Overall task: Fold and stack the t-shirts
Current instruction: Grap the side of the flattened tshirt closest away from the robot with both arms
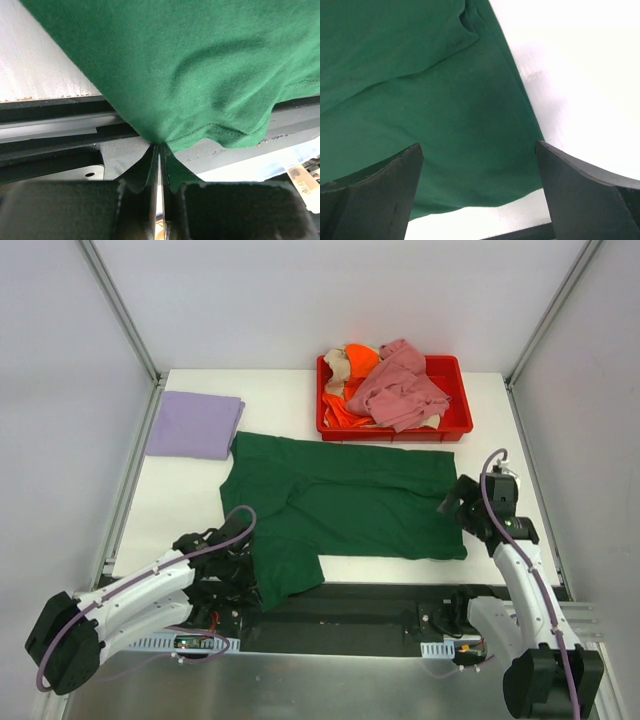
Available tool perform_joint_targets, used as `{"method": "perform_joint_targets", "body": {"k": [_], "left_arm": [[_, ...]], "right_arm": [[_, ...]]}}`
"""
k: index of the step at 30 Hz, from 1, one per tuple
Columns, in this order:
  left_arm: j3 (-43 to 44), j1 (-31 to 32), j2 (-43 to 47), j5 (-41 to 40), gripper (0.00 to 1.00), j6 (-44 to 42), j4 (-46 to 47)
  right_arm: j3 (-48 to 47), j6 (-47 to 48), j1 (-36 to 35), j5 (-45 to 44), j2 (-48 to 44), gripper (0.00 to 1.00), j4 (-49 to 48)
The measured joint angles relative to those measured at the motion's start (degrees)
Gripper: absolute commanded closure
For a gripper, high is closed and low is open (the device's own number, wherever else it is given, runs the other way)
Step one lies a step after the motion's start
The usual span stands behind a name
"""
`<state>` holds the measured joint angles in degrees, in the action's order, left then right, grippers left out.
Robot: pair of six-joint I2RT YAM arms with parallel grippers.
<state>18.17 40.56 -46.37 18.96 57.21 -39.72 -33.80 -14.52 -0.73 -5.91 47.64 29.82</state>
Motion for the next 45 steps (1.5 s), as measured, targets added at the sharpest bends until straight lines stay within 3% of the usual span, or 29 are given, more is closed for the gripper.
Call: {"method": "perform_joint_targets", "body": {"k": [11, 17, 26, 32, 38, 45], "left_arm": [[3.26, 0.02, 8.61, -0.31, 1.00, -1.29, 2.51], [5.31, 0.00, 9.40, 0.26, 1.00, -1.73, 5.20], [9.75, 0.00, 8.70, -0.17, 1.00, -4.28, 6.91], [11.37, 0.00, 6.88, -1.62, 1.00, -5.46, 7.80], [11.91, 0.00, 6.51, -3.76, 1.00, -5.84, 7.72], [16.81, 0.00, 4.94, -9.60, 1.00, -7.34, 7.78]], "right_arm": [[4.07, -8.79, 0.00, 2.38, -3.37, 0.01, 11.45], [10.73, -14.82, 0.02, 0.66, -5.95, 0.10, 13.94], [15.50, -20.94, 0.02, -6.51, -22.62, 0.36, 13.60], [16.65, -21.38, 0.02, -6.84, -18.69, 0.40, 10.80], [16.11, -20.68, 0.02, -6.16, -11.80, 0.65, 4.87], [16.15, -19.80, 0.02, -4.46, -9.77, 0.76, 3.13]]}}
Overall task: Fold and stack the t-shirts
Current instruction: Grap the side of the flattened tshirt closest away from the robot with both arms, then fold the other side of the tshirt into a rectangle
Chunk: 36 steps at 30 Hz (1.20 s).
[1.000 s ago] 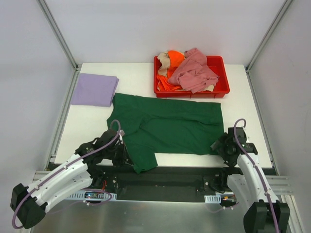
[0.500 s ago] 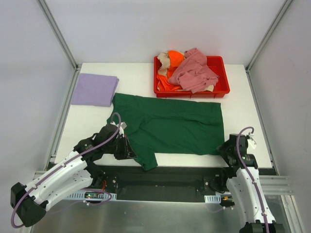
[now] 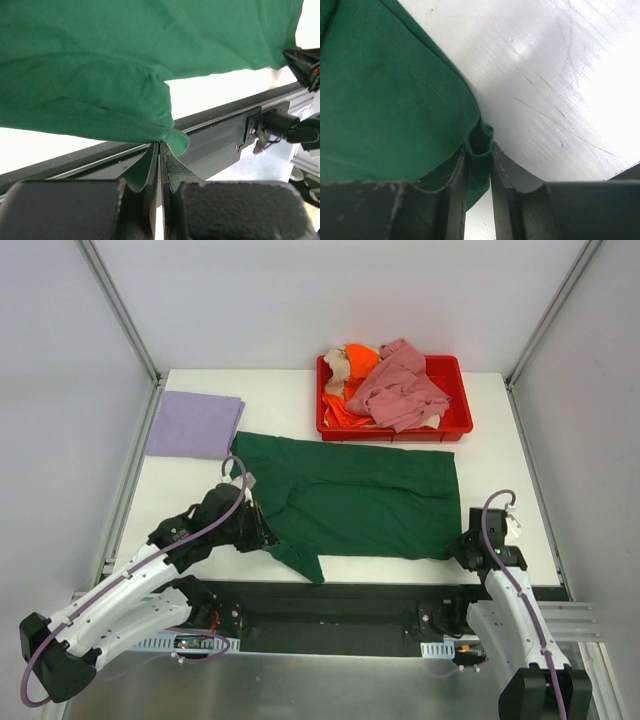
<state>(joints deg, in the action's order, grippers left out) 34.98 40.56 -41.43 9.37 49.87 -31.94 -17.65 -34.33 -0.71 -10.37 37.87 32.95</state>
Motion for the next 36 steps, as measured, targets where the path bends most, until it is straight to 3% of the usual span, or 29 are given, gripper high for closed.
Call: {"method": "perform_joint_targets", "body": {"k": [8, 18, 27, 36], "left_arm": [[5.16, -0.11, -1.51, -9.70, 1.00, -1.18, 0.07], [12.15, -2.82, -7.45, -21.90, 1.00, -6.38, 4.44], [13.81, -14.82, -16.26, -18.78, 1.00, -10.95, 12.04], [18.99, -17.42, -22.10, -16.83, 1.00, -17.00, 18.60]], "right_arm": [[-2.10, 1.90, 0.00, 0.35, -0.33, 0.81, 1.14], [-11.13, 4.79, 0.00, 0.87, 9.51, 0.83, -1.99], [-17.79, 6.14, 0.00, 0.74, 17.94, 0.82, -4.74], [-24.85, 7.65, 0.00, 0.72, 27.78, 0.82, -6.56]]}}
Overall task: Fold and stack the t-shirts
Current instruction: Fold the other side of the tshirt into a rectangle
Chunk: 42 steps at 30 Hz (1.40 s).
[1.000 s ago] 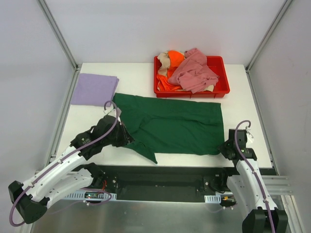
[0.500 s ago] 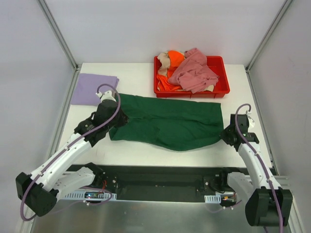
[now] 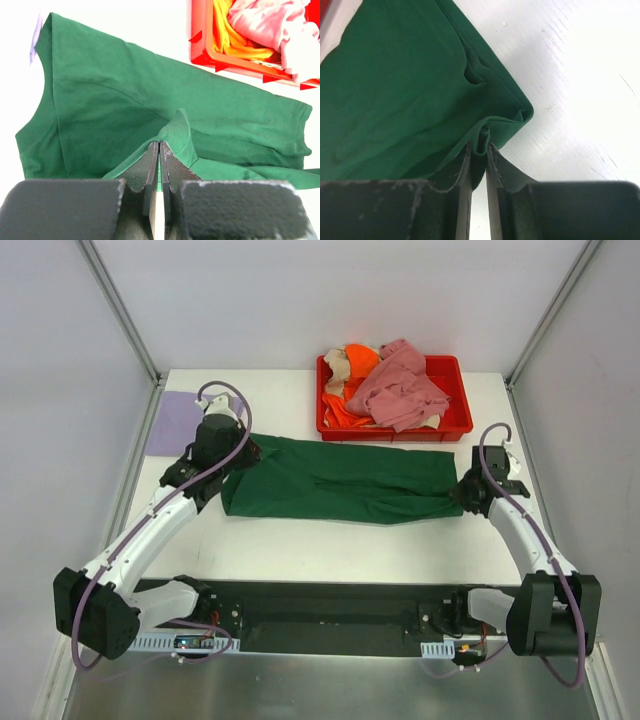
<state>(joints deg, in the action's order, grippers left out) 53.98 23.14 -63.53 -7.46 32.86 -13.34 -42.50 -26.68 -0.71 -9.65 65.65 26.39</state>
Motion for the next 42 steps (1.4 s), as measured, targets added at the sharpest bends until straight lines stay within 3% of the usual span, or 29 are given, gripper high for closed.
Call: {"method": "perform_joint_targets", "body": {"k": [9, 18, 19, 21, 23, 25, 28, 34, 42], "left_arm": [[2.86, -3.41, -6.23, 1.07, 1.00, -3.13, 2.91], [7.10, -6.91, -17.20, 1.29, 1.00, -4.44, 4.90], [7.74, -7.50, -18.82, 1.29, 0.94, -4.42, 4.96], [9.33, -8.57, -22.77, 1.18, 0.66, -4.35, 5.38], [11.19, -9.81, -26.84, 0.92, 0.27, -4.26, 5.16], [13.46, -11.54, -30.86, 0.70, 0.03, -3.87, 4.09], [14.27, -14.01, -32.83, 0.44, 0.01, -2.80, 2.23], [13.66, -15.19, -28.52, 4.76, 0.01, -1.84, 0.55], [3.41, -11.21, -19.82, 15.52, 0.01, 0.76, 2.75]], "right_arm": [[-3.28, 0.85, 0.00, -0.26, 5.11, 0.80, -0.74], [-8.41, 1.20, 0.11, -1.81, 14.27, 0.64, -1.53], [-9.25, 1.25, 0.13, -2.10, 15.56, 0.60, -1.49], [-11.26, 1.29, 0.15, -2.99, 18.18, 0.49, -1.57], [-13.22, 1.51, 0.15, -3.72, 20.28, 0.39, -1.55], [-14.99, 1.97, 0.15, -4.57, 21.55, 0.30, -1.51], [-17.03, 2.97, 0.15, -6.73, 21.51, 0.22, 0.17], [-16.55, 6.67, 0.20, -5.90, 15.41, 0.22, 2.05], [3.61, 9.11, 0.24, 18.58, -0.17, 0.20, -9.64]]}}
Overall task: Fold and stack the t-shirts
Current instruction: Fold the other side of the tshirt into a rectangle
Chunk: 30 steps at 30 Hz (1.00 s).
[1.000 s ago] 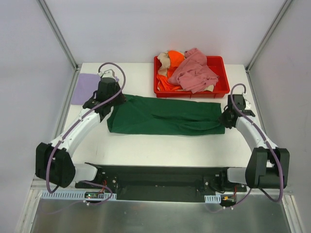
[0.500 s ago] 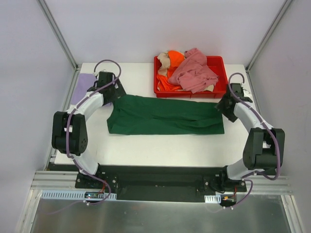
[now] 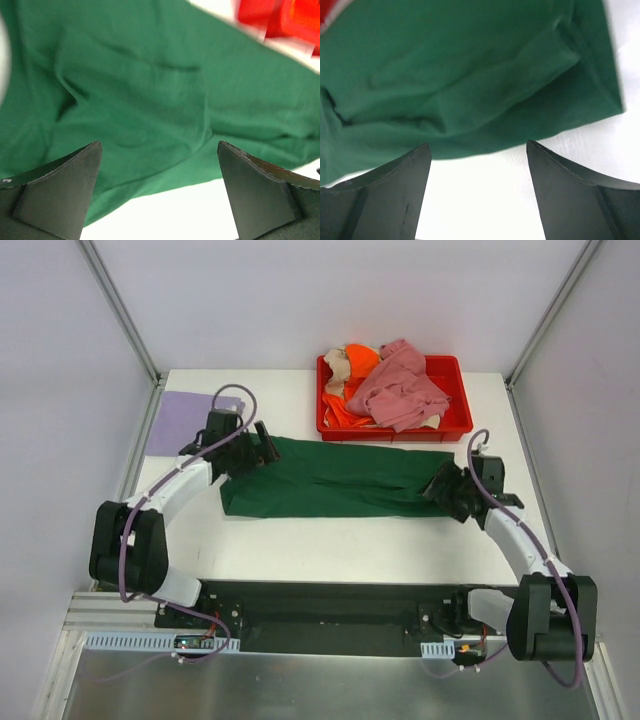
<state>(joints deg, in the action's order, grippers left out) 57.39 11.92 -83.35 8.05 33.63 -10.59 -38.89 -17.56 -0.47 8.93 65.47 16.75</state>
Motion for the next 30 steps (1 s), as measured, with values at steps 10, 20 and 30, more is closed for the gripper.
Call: {"method": "perform_joint_targets", "body": {"k": [10, 20, 30], "left_arm": [[-7.43, 1.90, -6.34, 8.20, 0.01, 1.64, 3.19], [-11.61, 1.44, -5.03, 7.78, 0.01, 1.62, 6.36], [-14.16, 0.35, -2.12, 6.38, 0.01, 1.62, 6.29]], "right_arm": [[6.38, -1.49, -4.35, 7.87, 2.84, 0.20, -12.85], [-4.70, -1.09, -3.37, -3.32, 16.92, 0.20, -17.49], [-9.62, 1.25, -1.16, -6.97, 18.56, 0.20, -14.49]]}}
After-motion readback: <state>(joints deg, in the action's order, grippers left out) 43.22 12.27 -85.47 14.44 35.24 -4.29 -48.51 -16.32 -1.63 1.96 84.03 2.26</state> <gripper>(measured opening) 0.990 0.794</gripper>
